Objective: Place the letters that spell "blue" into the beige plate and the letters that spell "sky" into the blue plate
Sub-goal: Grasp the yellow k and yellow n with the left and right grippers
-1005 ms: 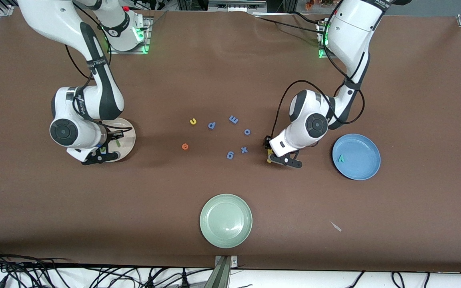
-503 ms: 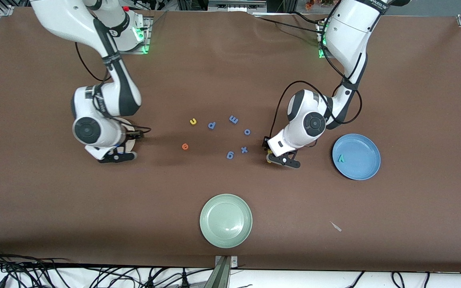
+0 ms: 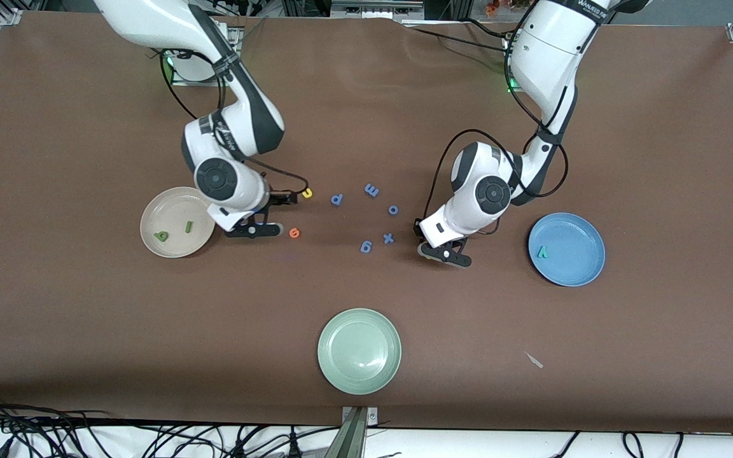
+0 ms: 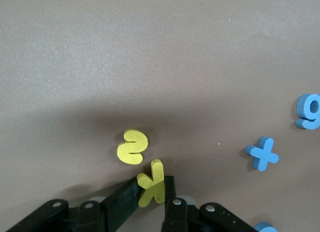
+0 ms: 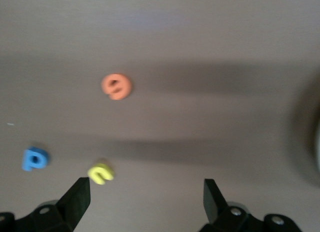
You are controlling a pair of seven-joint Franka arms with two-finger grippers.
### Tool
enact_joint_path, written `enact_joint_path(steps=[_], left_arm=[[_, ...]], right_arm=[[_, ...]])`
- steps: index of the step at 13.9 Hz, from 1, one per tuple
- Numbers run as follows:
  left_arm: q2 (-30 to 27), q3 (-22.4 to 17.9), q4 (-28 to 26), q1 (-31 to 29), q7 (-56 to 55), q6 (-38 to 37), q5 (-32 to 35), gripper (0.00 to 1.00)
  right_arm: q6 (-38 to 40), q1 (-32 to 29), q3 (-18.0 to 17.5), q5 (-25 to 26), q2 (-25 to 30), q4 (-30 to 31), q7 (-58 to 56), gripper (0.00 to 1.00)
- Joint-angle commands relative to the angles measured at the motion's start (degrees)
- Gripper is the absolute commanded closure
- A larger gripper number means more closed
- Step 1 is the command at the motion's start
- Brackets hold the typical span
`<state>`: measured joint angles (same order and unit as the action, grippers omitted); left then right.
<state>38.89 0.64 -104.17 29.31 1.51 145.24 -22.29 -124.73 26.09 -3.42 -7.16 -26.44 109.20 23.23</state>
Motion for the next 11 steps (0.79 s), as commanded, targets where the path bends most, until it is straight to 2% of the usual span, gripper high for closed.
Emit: enact_joint_path(steps=[1, 3, 5, 6, 8, 11], left_arm=[[0.8, -0.6, 1.1, 0.2, 1.1, 0.6, -0.6, 0.94], [-1.4, -0.6, 0.5, -0.9, 0.9, -0.9, -0.6, 0.93], [-4.0, -0.6, 0.5, -3.3, 2.3, -5.5, -0.6, 0.92], [-5.3, -0.6, 0.5, -4.9, 4.4, -7.7, -0.6, 0.92], [-7.1, -0.7, 0.1, -8.9, 11.5, -12.1, -0.6, 0.92], [-8.2, -1.1, -1.0, -15.9, 25.3, -15.8, -0.4, 0.89]], right_arm=[[-6.0, -0.2, -3.9, 0.2, 2.3, 4.6, 3.9, 0.0], [-11.7, 2.7, -4.5, 1.3, 2.7, 7.9, 4.0, 0.0], [-20.2, 3.7, -4.5, 4.8, 2.5, 12.8, 3.8, 0.0], [-22.1, 4.3, -4.5, 5.5, 2.3, 13.8, 3.8, 0.0], [-22.2, 5.7, -4.5, 6.1, 2.2, 14.1, 3.5, 0.0], [-22.3, 5.8, -4.5, 10.9, 2.0, 14.8, 3.4, 0.0]])
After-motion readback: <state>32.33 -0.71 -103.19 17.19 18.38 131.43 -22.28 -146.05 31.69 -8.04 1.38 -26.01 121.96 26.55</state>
